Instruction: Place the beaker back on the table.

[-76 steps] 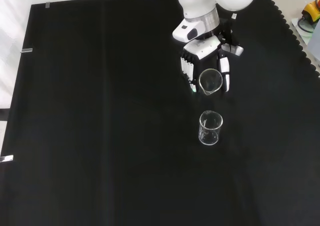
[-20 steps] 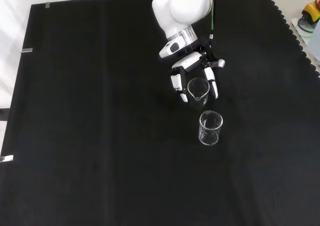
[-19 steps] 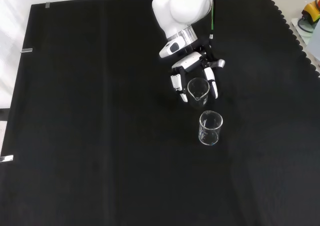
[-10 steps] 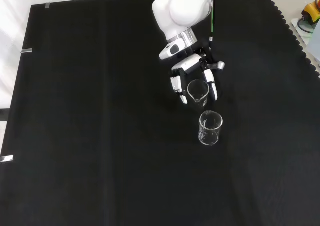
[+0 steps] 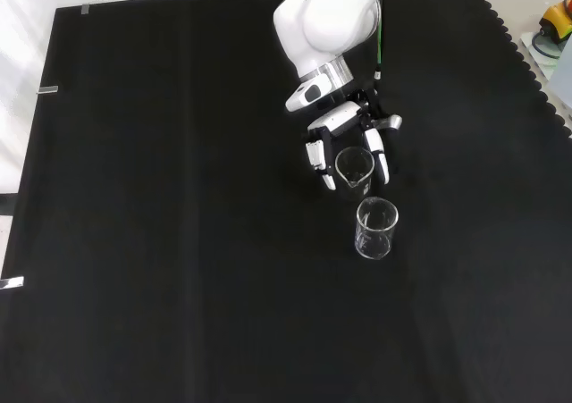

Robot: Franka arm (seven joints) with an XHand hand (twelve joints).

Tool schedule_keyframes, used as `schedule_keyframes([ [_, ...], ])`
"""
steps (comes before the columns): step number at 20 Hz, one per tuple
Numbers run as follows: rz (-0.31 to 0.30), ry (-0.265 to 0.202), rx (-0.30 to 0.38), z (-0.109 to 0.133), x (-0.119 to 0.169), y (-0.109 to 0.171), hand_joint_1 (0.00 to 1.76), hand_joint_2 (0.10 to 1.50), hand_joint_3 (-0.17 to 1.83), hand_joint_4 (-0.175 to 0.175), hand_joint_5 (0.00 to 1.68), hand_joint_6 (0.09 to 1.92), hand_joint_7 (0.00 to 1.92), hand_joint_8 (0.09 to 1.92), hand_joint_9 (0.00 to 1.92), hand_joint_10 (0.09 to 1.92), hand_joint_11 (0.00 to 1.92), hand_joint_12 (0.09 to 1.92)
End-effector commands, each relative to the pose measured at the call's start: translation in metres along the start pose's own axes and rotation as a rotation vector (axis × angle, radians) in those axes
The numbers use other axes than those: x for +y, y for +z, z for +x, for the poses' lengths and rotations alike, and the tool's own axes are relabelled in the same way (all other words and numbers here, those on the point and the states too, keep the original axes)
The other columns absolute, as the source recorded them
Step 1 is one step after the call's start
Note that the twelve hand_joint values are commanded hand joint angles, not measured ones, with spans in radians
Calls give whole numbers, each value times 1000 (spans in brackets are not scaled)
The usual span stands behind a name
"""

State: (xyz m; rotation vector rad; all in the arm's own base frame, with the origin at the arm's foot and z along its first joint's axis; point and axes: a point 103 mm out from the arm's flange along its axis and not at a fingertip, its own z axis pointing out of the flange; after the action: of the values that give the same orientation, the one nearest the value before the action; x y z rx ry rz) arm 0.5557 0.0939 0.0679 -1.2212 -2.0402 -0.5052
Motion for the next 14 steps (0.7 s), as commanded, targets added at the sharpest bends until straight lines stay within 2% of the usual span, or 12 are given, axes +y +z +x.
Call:
schedule_keyframes([
  [1,-23,-1,15,-2,1,2,1436,612,590,-175,1470,216,1536,291,1545,87,1265,685],
  [14,-45,6,12,-7,-1,3,1434,628,566,-175,1457,233,1522,319,1536,87,1250,692],
])
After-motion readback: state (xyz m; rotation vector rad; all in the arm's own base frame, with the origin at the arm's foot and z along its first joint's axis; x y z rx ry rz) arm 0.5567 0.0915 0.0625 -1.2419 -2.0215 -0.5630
